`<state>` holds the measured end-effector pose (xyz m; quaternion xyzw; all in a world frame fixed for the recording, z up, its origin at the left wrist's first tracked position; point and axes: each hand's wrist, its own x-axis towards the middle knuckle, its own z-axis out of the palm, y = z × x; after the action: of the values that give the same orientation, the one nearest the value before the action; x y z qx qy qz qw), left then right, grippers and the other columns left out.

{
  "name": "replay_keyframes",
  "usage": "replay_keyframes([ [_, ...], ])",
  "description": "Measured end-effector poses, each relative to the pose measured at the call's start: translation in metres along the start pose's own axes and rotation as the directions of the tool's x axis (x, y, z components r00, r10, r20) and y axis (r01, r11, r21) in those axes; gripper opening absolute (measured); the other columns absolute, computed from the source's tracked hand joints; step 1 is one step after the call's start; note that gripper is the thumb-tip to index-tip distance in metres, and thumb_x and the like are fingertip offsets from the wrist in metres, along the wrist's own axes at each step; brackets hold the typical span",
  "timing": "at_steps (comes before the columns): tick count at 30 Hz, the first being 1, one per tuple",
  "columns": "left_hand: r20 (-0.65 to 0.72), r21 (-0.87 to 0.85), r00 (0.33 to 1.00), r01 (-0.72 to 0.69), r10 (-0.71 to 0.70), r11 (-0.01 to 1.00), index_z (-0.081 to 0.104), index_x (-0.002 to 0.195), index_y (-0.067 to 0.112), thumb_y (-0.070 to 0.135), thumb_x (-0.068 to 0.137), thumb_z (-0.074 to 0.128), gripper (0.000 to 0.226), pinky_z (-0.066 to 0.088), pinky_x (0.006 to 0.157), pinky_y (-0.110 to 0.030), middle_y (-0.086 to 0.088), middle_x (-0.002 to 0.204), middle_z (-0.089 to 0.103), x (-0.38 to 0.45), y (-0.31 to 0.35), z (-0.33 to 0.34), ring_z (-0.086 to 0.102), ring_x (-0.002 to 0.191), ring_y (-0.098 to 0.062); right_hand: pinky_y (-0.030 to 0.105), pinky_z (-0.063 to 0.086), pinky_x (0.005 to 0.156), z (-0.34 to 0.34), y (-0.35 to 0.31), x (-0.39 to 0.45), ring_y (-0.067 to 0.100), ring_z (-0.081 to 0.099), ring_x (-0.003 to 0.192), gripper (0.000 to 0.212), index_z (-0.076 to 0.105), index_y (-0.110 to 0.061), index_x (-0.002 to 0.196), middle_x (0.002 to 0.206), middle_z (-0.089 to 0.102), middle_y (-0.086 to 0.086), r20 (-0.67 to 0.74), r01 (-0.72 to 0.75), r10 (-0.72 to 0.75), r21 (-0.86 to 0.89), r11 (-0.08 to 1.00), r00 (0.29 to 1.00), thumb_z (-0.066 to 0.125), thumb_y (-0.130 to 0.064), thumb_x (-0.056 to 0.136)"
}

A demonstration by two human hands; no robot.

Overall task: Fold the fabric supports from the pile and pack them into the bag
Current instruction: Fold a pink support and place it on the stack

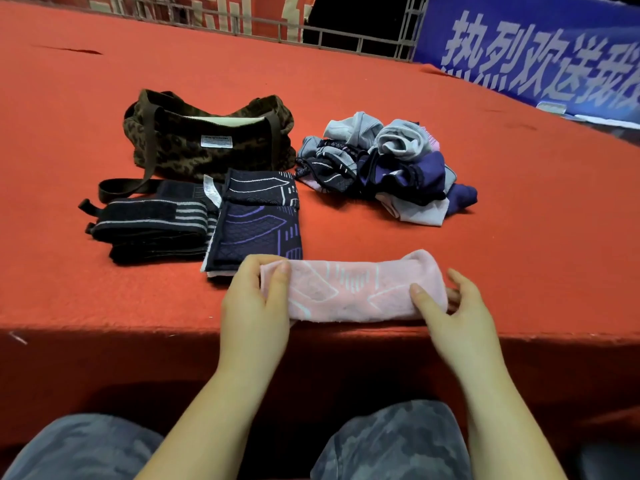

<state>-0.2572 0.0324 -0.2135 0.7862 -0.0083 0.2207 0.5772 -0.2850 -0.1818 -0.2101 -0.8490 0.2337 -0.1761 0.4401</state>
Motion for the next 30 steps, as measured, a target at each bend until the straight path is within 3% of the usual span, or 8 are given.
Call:
replay_keyframes([
  [3,0.041,0.201,0.994,-0.108,0.102,0.974,0.059,0.09,0.026,0.031,0.092,0.052,0.009,0.041,0.08,-0.03,0.006,0.091,0.061,0.003,-0.01,-0.005,0.054,0.087,-0.013,0.046,0.04,0.098,0.003,0.014,-0.008,0.029,0.053,0.108,0.038,0.063,-0.018,0.104,0.107,0.064,0.005,-0.078,0.062,-0.076,-0.171,0.983,0.994,0.064,-0.048,0.08],
  [7,0.034,0.407,0.992,-0.126,0.123,0.905,0.059,0.096,0.024,0.062,0.076,0.045,0.045,0.044,0.081,-0.043,0.003,0.088,0.058,0.004,-0.028,-0.021,0.055,0.084,-0.024,0.047,0.038,0.098,0.003,0.022,-0.008,0.03,0.051,0.105,0.024,0.064,-0.017,0.084,0.103,0.064,0.004,-0.153,0.102,-0.133,-0.195,0.975,0.979,0.063,-0.04,0.082],
  [11,0.007,0.402,0.98,-0.186,0.2,0.897,0.046,0.075,0.026,0.06,0.075,0.052,0.034,0.041,0.07,-0.039,0.009,0.073,0.047,-0.011,-0.036,-0.031,0.046,0.07,-0.019,0.047,0.03,0.106,0.007,0.024,-0.009,0.031,0.046,0.118,0.026,0.057,-0.024,0.074,0.115,0.062,0.005,-0.22,0.125,-0.169,-0.199,0.972,0.961,0.065,-0.048,0.081],
  [18,0.092,0.364,0.935,-0.352,0.343,0.862,0.062,0.092,0.018,0.046,0.074,0.06,0.034,0.033,0.078,-0.03,0.009,0.09,0.055,-0.022,-0.056,-0.037,0.048,0.083,-0.012,0.043,0.023,0.111,0.011,0.038,-0.02,0.025,0.036,0.128,0.05,0.061,-0.021,0.085,0.124,0.058,0.005,-0.222,0.16,-0.163,-0.031,0.987,0.961,0.037,-0.063,0.07],
  [24,0.043,0.173,0.941,-0.337,0.335,0.925,0.065,0.084,0.023,0.035,0.078,0.056,0.016,0.034,0.089,-0.014,0.016,0.096,0.057,-0.013,-0.035,-0.042,0.052,0.093,-0.011,0.029,0.033,0.103,-0.005,0.018,-0.023,0.017,0.049,0.12,0.017,0.063,-0.031,0.072,0.113,0.06,-0.009,-0.284,0.212,-0.153,0.192,0.958,0.947,0.059,-0.047,0.076],
  [27,0.022,-0.058,0.982,-0.185,0.186,0.981,0.06,0.08,0.032,0.041,0.078,0.056,0.01,0.037,0.094,-0.014,0.019,0.109,0.061,-0.009,-0.012,-0.044,0.056,0.104,-0.001,0.023,0.043,0.099,-0.02,-0.006,-0.023,0.002,0.058,0.108,0.024,0.073,-0.038,0.065,0.116,0.063,-0.008,-0.177,0.172,-0.087,0.55,0.817,0.98,0.067,-0.025,0.084],
  [29,0.033,-0.257,0.997,-0.059,0.07,0.965,0.059,0.08,0.026,0.034,0.083,0.058,0.009,0.041,0.085,-0.011,0.015,0.104,0.066,-0.008,0.004,-0.044,0.059,0.097,0.004,0.018,0.047,0.094,-0.03,-0.02,-0.024,0.001,0.06,0.107,0.008,0.076,-0.037,0.073,0.119,0.065,-0.005,-0.101,0.159,-0.124,0.695,0.701,0.987,0.068,-0.036,0.072],
  [30,0.027,-0.319,0.999,-0.025,0.035,0.947,0.058,0.078,0.022,0.024,0.088,0.058,0.01,0.041,0.077,-0.008,0.013,0.095,0.067,-0.007,0.01,-0.044,0.059,0.087,0.006,0.019,0.048,0.093,-0.033,-0.023,-0.024,0.003,0.061,0.107,0.019,0.077,-0.03,0.079,0.117,0.067,-0.005,-0.074,0.161,-0.154,0.706,0.689,0.985,0.069,-0.04,0.065],
])
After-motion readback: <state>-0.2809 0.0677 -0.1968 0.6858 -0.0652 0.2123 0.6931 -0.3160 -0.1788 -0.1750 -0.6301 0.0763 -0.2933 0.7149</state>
